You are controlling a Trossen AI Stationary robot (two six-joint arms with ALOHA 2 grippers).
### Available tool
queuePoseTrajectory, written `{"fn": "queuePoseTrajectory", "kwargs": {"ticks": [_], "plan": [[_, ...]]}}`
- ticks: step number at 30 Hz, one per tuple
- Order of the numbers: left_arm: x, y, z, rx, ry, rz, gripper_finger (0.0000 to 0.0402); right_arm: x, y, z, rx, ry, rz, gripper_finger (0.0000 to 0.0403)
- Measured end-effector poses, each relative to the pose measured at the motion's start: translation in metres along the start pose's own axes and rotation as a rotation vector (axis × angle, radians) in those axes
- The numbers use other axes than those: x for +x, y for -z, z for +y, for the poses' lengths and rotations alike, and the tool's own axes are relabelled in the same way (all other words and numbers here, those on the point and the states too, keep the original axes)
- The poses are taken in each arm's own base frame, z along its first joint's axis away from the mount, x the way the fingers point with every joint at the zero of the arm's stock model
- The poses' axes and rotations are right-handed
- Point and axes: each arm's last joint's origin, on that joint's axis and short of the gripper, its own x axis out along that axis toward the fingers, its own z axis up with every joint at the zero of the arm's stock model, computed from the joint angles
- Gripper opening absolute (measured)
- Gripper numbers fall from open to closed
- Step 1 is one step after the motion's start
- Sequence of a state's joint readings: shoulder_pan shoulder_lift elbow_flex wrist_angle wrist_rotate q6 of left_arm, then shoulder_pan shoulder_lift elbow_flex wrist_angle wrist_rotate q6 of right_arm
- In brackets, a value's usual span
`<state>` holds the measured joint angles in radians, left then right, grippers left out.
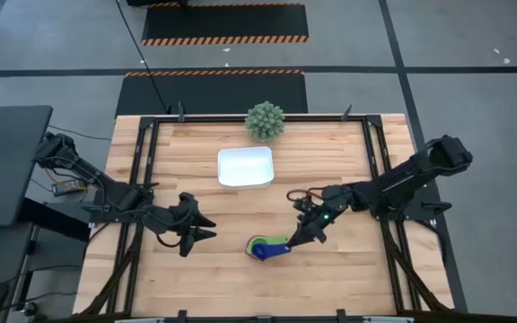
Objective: Nest measuring cups in basket
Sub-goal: Stack the dark blue measuring cup into the green measuring cup
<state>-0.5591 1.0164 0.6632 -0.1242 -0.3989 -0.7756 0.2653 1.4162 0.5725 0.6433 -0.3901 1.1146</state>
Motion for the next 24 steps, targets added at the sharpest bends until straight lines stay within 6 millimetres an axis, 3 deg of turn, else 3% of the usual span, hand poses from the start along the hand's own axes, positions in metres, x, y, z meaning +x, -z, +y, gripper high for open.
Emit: {"fn": "queuePoseTrajectory", "kwargs": {"ticks": [10, 24], "plan": [[0.000, 0.000, 0.000, -0.039, 0.006, 0.000, 0.0160, 0.000, -0.006, -0.049, 0.040, -0.075, 0.085, 0.0002], [0.000, -0.003, -0.003, -0.113, 0.033, -0.024, 0.0160, -0.010, -0.012, -0.079, 0.083, -0.098, 0.071, 0.0015]]}}
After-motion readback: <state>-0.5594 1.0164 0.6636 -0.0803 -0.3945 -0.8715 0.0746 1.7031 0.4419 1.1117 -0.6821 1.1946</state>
